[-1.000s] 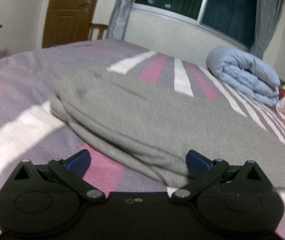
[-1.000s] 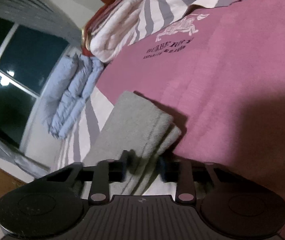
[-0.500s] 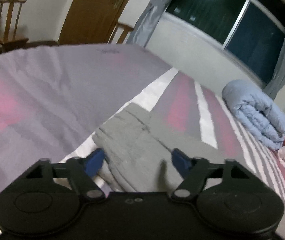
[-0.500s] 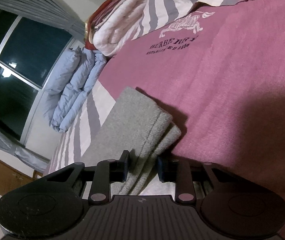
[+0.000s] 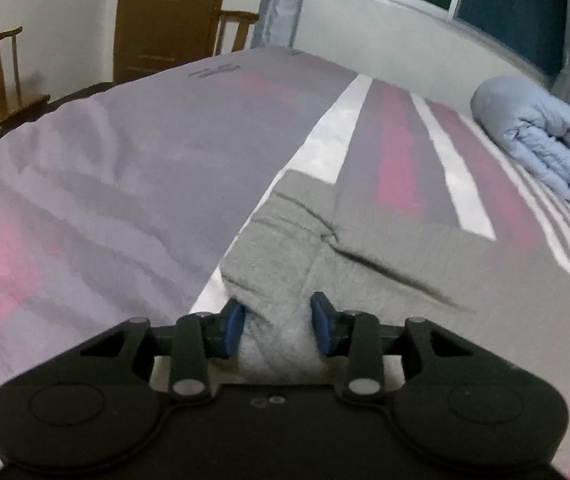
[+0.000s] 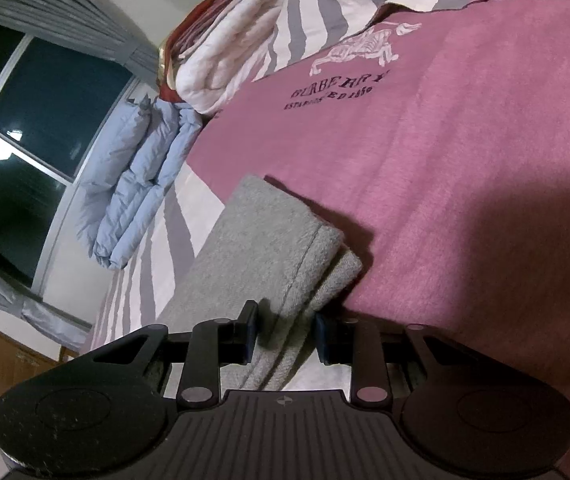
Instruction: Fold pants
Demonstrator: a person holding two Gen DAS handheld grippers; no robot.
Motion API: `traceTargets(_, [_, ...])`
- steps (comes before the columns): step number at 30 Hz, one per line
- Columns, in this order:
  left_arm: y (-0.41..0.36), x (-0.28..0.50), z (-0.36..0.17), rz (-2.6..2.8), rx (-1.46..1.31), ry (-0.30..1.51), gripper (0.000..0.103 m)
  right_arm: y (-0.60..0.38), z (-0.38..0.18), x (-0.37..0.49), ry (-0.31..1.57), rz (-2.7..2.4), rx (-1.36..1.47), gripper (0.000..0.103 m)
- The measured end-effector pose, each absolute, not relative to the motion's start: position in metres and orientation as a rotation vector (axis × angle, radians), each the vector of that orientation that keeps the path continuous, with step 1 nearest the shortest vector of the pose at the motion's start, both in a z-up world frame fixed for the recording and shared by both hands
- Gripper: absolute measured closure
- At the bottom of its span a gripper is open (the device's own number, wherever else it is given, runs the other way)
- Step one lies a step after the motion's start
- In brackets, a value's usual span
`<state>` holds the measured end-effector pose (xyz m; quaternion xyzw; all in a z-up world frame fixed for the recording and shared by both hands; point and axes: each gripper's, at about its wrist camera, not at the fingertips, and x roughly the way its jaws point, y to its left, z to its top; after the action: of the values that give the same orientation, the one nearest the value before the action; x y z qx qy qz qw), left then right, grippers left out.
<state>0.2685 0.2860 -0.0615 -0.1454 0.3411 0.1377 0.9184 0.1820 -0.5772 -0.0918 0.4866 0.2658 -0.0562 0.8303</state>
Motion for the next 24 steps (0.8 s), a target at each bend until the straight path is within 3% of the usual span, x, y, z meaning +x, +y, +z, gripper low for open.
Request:
traceTargets(5, [0.257, 0.253, -0.037, 0.360, -0.237, 0.612, 0.068, -0.583, -0.093, 0.180, 0.558, -0.117, 1.086, 0.071])
traceTargets(6, [0.247, 0.244, -0.034, 0.372, -0.204, 0.575, 0.049, -0.584, -0.093, 0.179, 0.555, -0.109, 1.089, 0.070])
traceTargets(7, [0.239, 0.237, -0.033, 0.379, -0.174, 0.548, 0.019, -0.585, -0.094, 0.179, 0.551, -0.102, 1.093, 0.069])
traceTargets(8, [0.228, 0.231, -0.033, 0.397, -0.134, 0.529, 0.011, -0.586, -0.096, 0.179, 0.547, -0.100, 1.101, 0.069])
traceTargets(12, [0.199, 0.230, -0.042, 0.373, -0.054, 0.553, 0.016, -0.587, -0.097, 0.181, 0.542, -0.105, 1.106, 0.069])
traceTargets(24, [0.197, 0.236, -0.080, 0.372, -0.147, 0.631, 0.006, -0.586, -0.100, 0.179, 0.531, -0.089, 1.095, 0.069])
